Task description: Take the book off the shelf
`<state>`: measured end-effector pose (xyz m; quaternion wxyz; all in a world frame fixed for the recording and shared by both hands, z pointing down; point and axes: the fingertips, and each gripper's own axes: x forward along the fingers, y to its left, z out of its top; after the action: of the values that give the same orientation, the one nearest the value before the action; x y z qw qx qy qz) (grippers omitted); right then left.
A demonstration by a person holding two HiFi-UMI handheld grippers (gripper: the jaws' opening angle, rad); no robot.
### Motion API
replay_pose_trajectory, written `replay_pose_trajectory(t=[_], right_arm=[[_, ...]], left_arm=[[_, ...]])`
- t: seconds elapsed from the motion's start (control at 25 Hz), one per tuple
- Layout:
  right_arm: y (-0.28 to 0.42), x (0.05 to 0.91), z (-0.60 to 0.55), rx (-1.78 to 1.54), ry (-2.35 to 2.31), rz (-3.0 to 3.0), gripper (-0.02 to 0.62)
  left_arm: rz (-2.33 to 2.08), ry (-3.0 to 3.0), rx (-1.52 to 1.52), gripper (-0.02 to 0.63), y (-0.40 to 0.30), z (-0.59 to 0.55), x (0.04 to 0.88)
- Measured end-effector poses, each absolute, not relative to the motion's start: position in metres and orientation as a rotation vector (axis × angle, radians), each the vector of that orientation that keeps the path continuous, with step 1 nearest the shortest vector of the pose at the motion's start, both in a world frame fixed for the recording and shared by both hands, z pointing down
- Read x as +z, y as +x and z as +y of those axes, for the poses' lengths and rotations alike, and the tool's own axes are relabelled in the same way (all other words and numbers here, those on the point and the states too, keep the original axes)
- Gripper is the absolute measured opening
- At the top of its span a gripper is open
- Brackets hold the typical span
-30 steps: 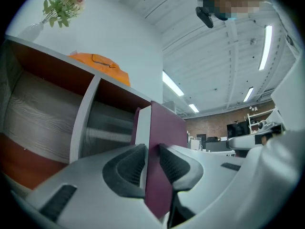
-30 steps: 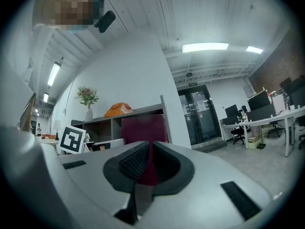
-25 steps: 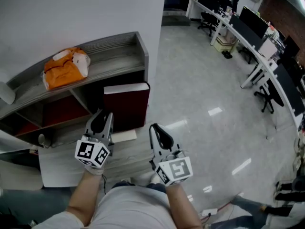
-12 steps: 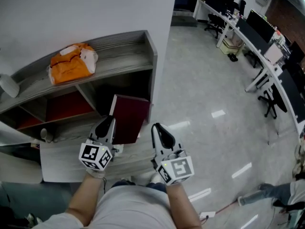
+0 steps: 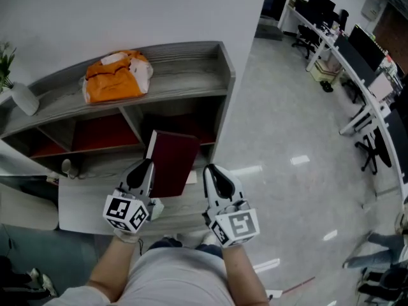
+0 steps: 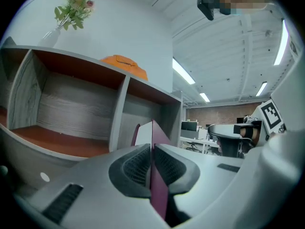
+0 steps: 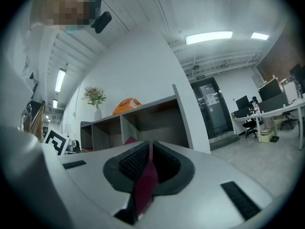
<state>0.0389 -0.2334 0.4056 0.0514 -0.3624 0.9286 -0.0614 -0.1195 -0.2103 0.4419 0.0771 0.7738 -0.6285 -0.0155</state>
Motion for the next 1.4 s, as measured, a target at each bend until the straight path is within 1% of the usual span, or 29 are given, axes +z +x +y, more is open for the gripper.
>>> replay_pose_trajectory(t=[0.56, 1.4], right_arm=[[-0.007, 0.402, -0.23, -0.179, -0.929, 2.903, 0.031], [-0.008, 0.401, -0.222, -0.115, -0.942, 2.925, 0.031]], left_arm=[[-1.956, 2.231, -0.047, 0.028, -0.148, -0.185, 0.436], [-1.972, 2.213, -0.051, 0.021, -0.151, -0.177, 0.433]])
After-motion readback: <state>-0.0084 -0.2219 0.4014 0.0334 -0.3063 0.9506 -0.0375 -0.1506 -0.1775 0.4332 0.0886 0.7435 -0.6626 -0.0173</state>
